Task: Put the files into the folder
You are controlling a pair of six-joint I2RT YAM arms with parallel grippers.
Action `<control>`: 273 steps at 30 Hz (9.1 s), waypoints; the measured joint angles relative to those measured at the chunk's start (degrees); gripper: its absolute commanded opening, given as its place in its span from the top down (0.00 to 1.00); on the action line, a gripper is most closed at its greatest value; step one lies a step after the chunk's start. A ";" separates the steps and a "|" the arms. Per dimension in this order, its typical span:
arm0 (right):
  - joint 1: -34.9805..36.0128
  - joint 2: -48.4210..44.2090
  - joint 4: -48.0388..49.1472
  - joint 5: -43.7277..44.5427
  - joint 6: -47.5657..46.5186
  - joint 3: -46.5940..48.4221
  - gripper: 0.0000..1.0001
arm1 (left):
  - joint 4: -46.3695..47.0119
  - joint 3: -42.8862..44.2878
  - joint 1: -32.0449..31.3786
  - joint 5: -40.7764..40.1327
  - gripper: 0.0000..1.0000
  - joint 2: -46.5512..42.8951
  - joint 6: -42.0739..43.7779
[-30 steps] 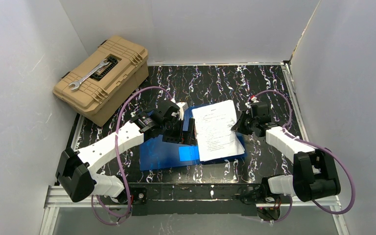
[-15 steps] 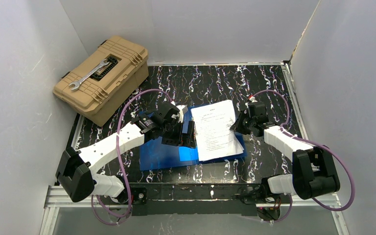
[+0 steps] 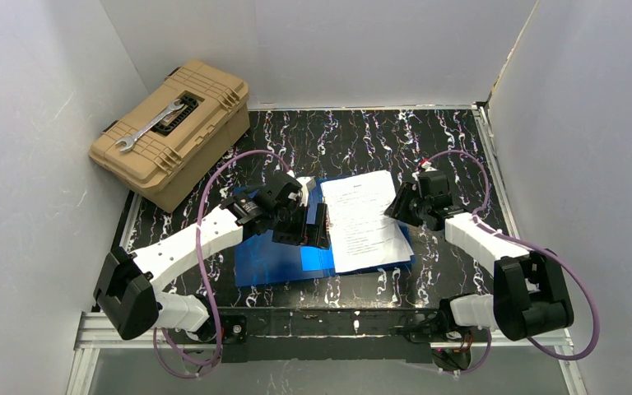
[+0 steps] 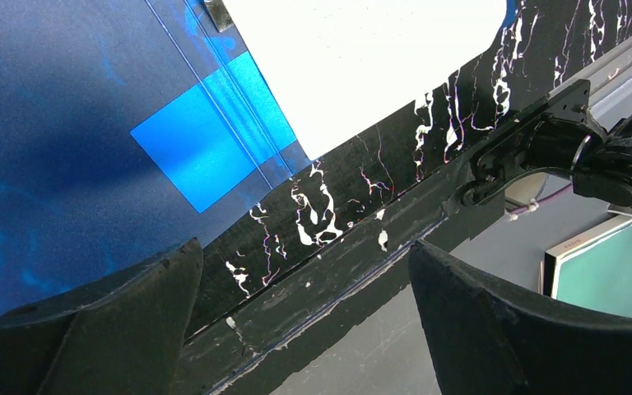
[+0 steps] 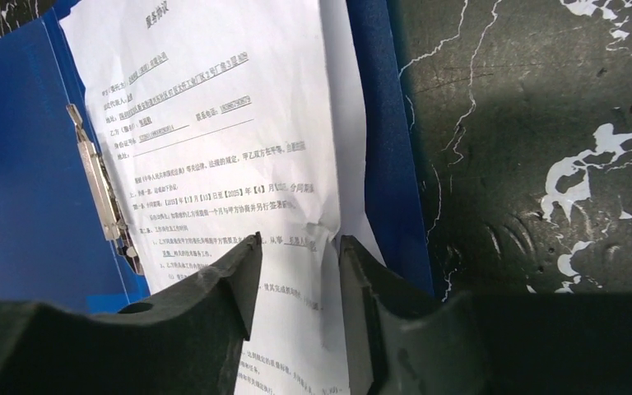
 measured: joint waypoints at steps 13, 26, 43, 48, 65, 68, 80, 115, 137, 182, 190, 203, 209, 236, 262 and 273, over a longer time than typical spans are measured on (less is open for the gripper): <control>0.26 -4.90 -8.13 4.79 -3.43 4.61 0.42 | -0.37 -1.55 0.00 -2.82 0.05 -2.23 -0.31; 12.37 -4.42 -12.07 6.05 -3.02 10.43 0.48 | -2.45 -6.49 0.00 -14.05 0.06 -12.02 -3.26; 26.75 12.57 -12.22 12.90 -1.90 22.18 0.51 | 0.46 -20.87 2.69 -20.74 0.10 -14.82 -10.19; 27.74 17.38 -12.26 13.68 -1.62 25.99 0.52 | 2.75 -22.25 4.04 -20.76 0.12 -12.55 -10.95; 28.13 28.20 -12.13 13.92 -0.20 31.21 0.63 | 7.82 -24.30 5.29 -18.29 0.15 -5.64 -11.45; 28.13 28.46 -12.11 13.92 0.11 31.39 0.65 | 8.13 -24.35 5.29 -18.12 0.15 -5.66 -11.43; 28.44 30.93 -11.47 13.86 0.79 31.50 0.78 | 8.92 -24.52 5.29 -17.66 0.16 -5.81 -11.43; 32.37 28.35 -11.93 18.73 2.32 28.68 0.64 | 10.73 -25.05 5.29 -16.33 0.16 -5.99 -12.92; 35.30 20.37 -17.99 22.95 1.99 32.54 0.63 | 11.32 -25.18 5.29 -15.80 0.17 -6.01 -12.87; 40.54 27.69 -22.14 27.30 0.15 35.91 0.99 | 12.66 -25.51 5.29 -14.73 0.17 -5.95 -14.05; 42.34 28.94 -22.51 30.03 0.13 34.69 0.99 | 13.33 -25.66 5.31 -14.56 0.17 -5.95 -15.28; 45.81 32.33 -23.61 36.85 -0.07 33.92 0.99 | 13.40 -25.68 5.46 -14.56 0.17 -5.88 -16.06; 46.45 32.46 -22.91 37.86 0.20 32.15 0.99 | 13.57 -25.68 5.53 -14.47 0.17 -5.84 -16.17; 46.12 29.90 -20.83 33.62 2.40 30.12 0.99 | 13.68 -25.68 5.62 -14.12 0.18 -5.68 -16.33; 44.17 24.90 -24.20 39.12 3.30 35.50 0.63 | 6.10 -21.40 5.62 -12.07 0.10 -10.25 -12.85; 42.01 30.93 -23.28 38.21 5.01 35.52 0.66 | -5.03 -11.80 5.62 -13.97 0.05 -19.93 -7.34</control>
